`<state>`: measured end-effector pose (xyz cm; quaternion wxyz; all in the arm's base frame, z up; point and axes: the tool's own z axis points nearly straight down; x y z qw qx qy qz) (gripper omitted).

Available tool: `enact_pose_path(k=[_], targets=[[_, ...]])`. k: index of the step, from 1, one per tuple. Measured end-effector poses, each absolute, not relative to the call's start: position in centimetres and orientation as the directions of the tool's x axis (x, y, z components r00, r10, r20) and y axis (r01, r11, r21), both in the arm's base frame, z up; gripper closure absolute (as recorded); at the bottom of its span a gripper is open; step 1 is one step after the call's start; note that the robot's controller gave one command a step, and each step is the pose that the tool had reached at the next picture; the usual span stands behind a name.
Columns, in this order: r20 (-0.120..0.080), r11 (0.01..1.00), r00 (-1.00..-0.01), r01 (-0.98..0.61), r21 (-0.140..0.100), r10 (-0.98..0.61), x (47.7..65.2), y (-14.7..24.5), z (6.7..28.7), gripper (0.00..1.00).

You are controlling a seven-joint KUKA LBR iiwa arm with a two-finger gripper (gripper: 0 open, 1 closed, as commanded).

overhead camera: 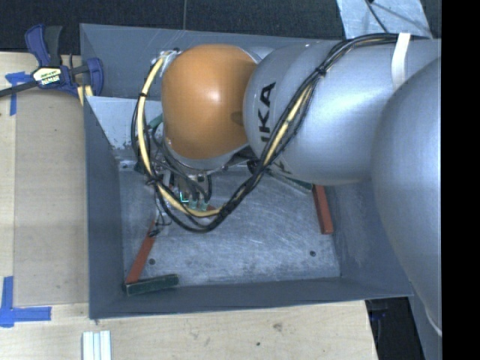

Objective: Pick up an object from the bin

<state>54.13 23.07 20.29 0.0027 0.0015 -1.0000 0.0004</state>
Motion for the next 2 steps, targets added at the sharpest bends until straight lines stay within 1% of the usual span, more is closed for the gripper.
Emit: enact_pose_path(k=[1, 2], targets=[[0.009, 0.995, -0.995, 0.096, -0.006, 0.096, 49.2, 17.2, 11.4, 0.0], [-0.01, 0.96, -0.96, -0.281, 0.002, -0.281, 51.2, 21.8, 7.1, 0.0]])
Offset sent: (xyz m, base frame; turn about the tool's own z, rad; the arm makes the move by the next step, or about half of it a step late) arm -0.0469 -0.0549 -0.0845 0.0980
